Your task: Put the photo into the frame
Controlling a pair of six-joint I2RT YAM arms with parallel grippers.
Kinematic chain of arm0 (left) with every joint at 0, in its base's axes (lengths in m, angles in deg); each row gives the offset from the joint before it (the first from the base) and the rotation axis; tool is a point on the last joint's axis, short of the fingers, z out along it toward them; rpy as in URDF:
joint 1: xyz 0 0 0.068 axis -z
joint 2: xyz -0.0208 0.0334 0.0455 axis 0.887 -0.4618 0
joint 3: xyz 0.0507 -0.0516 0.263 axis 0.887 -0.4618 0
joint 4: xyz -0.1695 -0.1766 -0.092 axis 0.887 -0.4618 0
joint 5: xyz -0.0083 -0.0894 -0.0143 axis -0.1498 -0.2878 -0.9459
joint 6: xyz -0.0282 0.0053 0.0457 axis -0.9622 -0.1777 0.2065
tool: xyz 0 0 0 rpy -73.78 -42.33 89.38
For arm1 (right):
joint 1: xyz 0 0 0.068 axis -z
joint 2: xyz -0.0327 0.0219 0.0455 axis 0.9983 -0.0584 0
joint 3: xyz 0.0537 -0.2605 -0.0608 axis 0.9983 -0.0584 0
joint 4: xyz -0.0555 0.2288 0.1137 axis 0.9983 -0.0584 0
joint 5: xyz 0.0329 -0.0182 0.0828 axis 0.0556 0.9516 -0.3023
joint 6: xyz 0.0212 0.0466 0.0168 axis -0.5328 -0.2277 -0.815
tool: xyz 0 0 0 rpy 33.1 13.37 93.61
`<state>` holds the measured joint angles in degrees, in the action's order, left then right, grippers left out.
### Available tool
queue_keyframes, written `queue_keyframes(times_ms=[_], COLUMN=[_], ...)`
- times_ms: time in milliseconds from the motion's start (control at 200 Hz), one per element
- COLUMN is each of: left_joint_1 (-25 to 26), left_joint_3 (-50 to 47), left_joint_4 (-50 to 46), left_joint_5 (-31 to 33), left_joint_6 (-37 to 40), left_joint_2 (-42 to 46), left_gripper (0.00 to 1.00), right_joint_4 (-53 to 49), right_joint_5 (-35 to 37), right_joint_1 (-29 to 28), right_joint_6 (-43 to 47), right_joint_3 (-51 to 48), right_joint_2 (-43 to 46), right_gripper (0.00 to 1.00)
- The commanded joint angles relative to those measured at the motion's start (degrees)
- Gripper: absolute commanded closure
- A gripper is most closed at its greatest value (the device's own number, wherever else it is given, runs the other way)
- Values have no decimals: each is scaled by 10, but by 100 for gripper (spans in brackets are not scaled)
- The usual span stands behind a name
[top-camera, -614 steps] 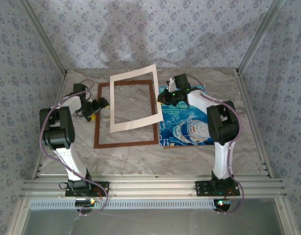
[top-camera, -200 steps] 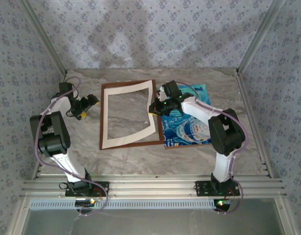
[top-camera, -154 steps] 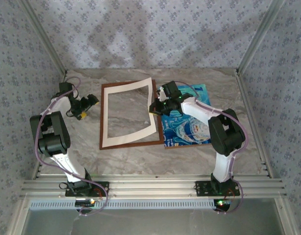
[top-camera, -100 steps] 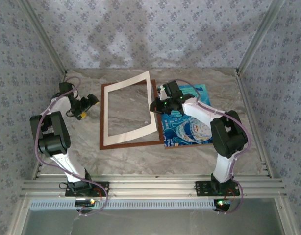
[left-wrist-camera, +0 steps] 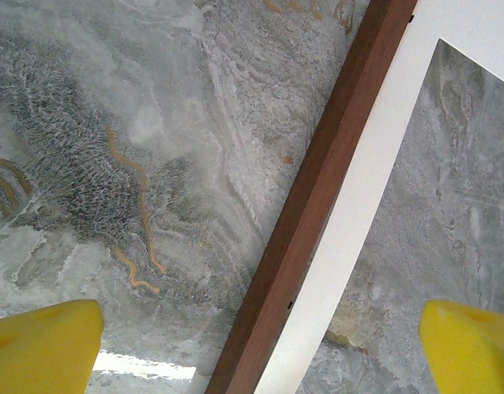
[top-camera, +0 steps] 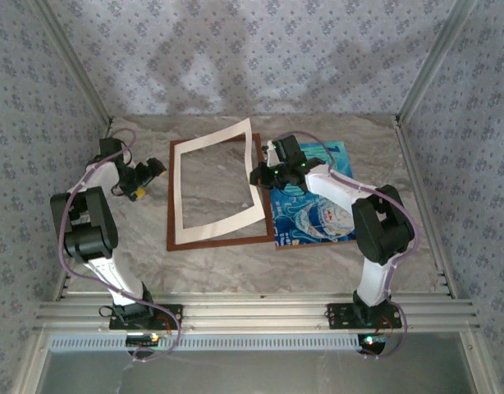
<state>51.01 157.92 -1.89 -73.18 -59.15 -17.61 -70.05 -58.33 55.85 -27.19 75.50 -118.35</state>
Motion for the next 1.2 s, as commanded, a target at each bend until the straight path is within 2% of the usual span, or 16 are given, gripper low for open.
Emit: queue_keyframes(times_ms=[0,285,430,610,715,815,1004,1194], left_joint_1=[4,4,5,5,5,6,8,8], left_joint_3=[-1,-1,0,-1,-1,-1,-1,-1], left_joint_4=[-4,-4,-4,-4,-4,-4,-5,-4], left_joint_5=[-7,-9,-10,-10,-11,-10,-10,-12], left_joint_6=[9,10,10,10,10,11,10,11], left_joint_2=[3,4,4,6,6,7,9,8], left_gripper=[1,1,2,2,1,2,1,1], right_joint_4=[23,43,28,-12,-46,-72,-109,-170], right_joint_5=[12,16,27,38,44,49,57,103], right_joint_1=[-11,-31,-30,-23,-17,-13,-17,-28], right_joint_6=[-23,-67,-66,-49,-29,-14,22,31], right_joint_3=[-14,-38,-38,-18,3,25,70,109], right_joint_2=[-6,-2,3,-1,-8,-17,-49,-76], right_gripper=[96,91,80,56,49,45,43,37])
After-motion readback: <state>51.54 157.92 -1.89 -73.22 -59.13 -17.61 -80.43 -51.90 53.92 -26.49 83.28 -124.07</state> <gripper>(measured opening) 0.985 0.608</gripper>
